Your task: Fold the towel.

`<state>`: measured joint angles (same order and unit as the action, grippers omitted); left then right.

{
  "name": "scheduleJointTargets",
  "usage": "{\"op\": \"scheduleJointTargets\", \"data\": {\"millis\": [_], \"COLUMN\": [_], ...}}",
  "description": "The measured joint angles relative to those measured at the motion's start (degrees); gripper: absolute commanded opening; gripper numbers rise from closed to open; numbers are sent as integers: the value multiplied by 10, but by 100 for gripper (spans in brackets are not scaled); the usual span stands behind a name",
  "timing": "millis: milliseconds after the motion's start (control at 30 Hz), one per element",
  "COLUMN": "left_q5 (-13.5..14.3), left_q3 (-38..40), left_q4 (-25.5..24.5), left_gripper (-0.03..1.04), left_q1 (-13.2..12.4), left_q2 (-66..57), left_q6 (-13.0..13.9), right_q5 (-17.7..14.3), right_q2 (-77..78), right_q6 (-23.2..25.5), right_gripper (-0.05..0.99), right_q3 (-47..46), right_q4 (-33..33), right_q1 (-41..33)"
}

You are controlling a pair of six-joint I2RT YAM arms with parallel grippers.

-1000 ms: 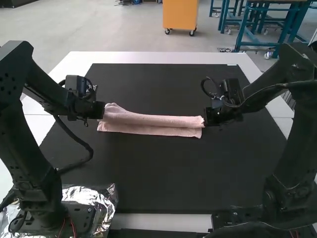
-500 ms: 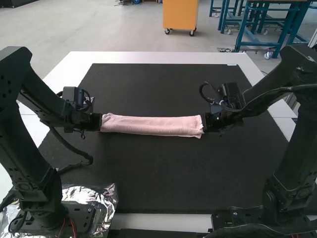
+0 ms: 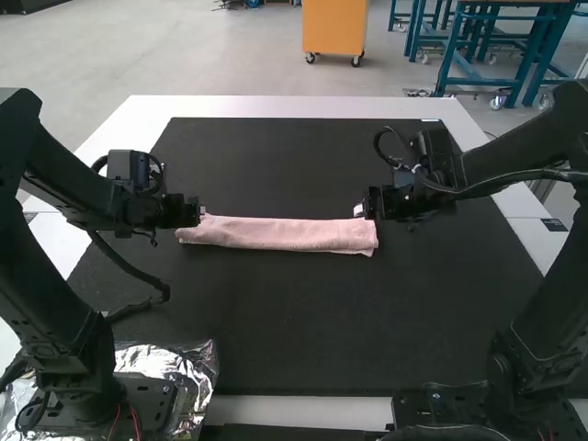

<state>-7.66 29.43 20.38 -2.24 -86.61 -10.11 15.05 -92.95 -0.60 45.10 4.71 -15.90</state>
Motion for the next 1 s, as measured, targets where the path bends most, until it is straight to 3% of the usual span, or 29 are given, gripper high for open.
{"op": "scheduleJointTargets", "data": {"millis": [267, 767, 833, 867, 933, 1000], "left_q5": [-10, -12, -12, -12, -12, -12], "left_q3": [15, 22, 22, 22, 22, 22], "left_q4": [-5, -21, -22, -21, -21, -21], "left_gripper": [97, 97, 97, 97, 97, 97], "left_q1": [0, 0, 0, 0, 0, 0], "left_q2": [34, 34, 34, 34, 34, 34], "left_q6": [-31, -37, -37, -37, -37, -37], "right_q5": [-3, -9, -10, -13, -23, -28], "right_q2": [-90, -140, -143, -144, -147, -153], "right_q6": [-1, -16, -21, -24, -30, -35], "right_gripper": [91, 87, 77, 67, 36, -3], "right_q3": [0, 27, 27, 27, 27, 27], "right_q4": [34, 49, 51, 51, 55, 62], "right_q1": [0, -2, -2, -2, -1, -1]}}
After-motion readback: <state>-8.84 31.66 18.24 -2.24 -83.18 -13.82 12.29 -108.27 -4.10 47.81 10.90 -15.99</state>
